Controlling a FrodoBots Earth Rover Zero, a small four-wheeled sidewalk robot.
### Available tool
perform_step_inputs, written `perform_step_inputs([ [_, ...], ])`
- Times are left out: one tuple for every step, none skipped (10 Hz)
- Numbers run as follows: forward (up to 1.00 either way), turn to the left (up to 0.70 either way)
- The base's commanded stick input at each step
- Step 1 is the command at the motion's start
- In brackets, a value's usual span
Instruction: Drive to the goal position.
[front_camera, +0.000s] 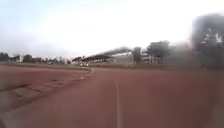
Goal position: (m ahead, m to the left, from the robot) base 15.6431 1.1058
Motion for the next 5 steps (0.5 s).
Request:
perform_step_inputs([
  [0.70, 0.00],
  [0.70, 0.00],
  [0.70, 0.00],
  [0.70, 0.00],
  [0.70, 0.00],
])
